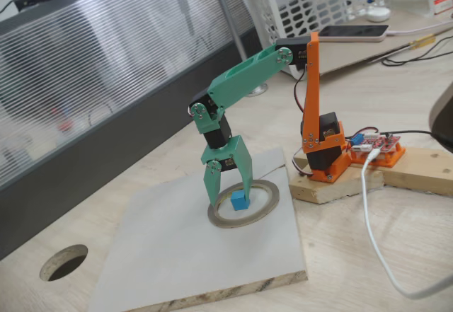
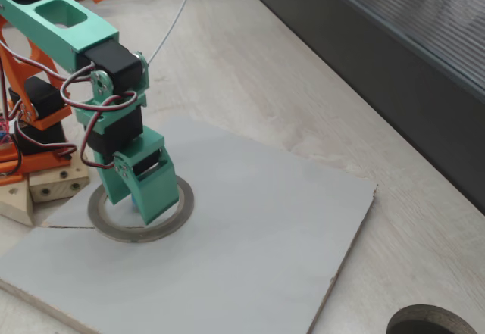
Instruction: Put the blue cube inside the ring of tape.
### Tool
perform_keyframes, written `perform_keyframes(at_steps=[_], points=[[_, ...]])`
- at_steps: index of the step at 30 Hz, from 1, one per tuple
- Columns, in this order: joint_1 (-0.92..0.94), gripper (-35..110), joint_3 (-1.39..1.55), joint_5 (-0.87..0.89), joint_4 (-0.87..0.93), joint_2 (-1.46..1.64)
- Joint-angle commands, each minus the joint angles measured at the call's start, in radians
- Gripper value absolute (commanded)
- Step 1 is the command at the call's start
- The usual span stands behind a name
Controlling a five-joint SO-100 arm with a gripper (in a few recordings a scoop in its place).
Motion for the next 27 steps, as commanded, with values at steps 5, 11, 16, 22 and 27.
perform_keyframes(at_steps=[5,11,16,22,27], points=[[0.011,51,0.002,0.009,0.012,0.031],[0.011,51,-0.064,0.009,0.123,0.032],[0.011,51,-0.307,0.014,0.279,0.031],[0.011,51,-0.505,0.011,0.410,0.031],[0.011,51,-0.506,0.009,0.414,0.031]])
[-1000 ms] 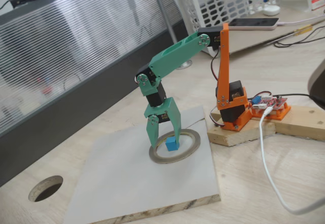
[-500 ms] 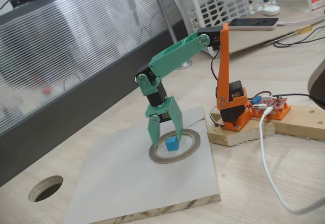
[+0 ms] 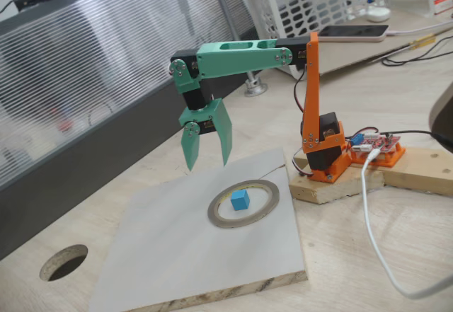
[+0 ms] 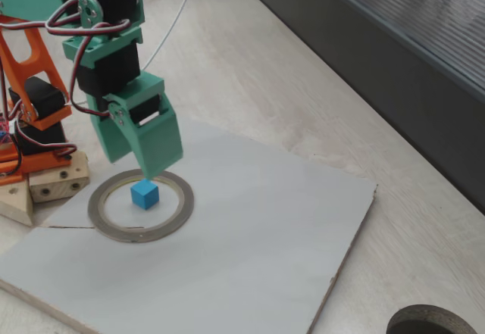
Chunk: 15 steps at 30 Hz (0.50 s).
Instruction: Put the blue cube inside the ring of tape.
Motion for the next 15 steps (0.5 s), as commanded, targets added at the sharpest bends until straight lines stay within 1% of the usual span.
perform_keyframes(at_steps=[1,15], points=[[0.011,51,-0.023,0.009,0.011,0.031],[0.011,51,-0.020,0.009,0.020,0.032]])
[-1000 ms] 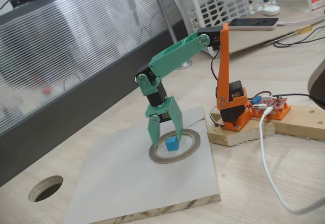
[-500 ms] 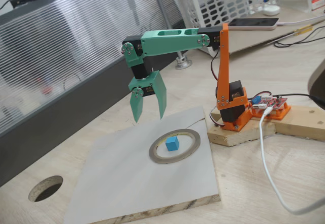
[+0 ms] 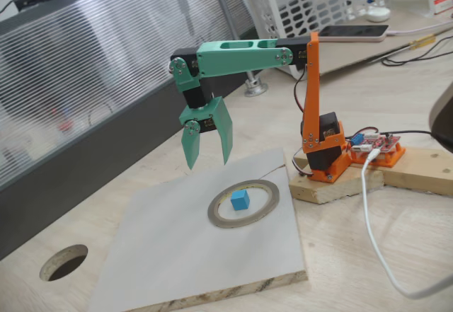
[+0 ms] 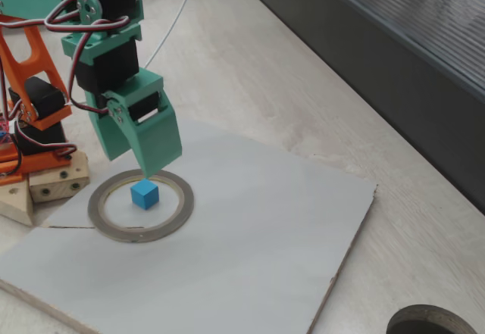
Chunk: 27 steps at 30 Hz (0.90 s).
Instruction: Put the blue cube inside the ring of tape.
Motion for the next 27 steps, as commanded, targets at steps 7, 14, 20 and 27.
perform_keyframes(at_steps=[7,14,20,27], points=[[0.012,51,0.190,0.008,0.006,0.212],[0.012,51,0.472,0.014,0.014,0.405],[0.012,50,0.552,0.015,0.015,0.485],[0.012,48,0.555,0.017,0.015,0.486]])
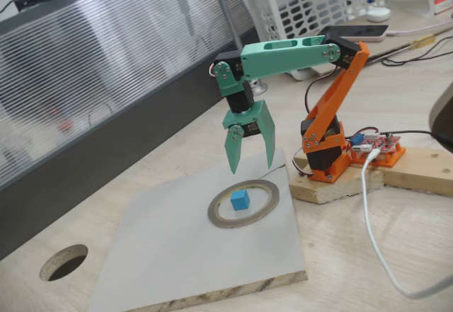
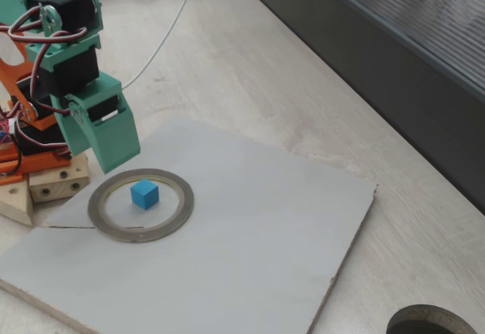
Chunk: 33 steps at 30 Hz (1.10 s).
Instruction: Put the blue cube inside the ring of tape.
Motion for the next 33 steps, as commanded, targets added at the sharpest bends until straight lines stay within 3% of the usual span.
perform_keyframes(at_steps=[1,11,33], points=[[0.005,45,0.009,0.009,0.018,0.028],[0.005,-2,0.008,0.009,0.008,0.029],[0.005,1,0.141,0.009,0.012,0.031]])
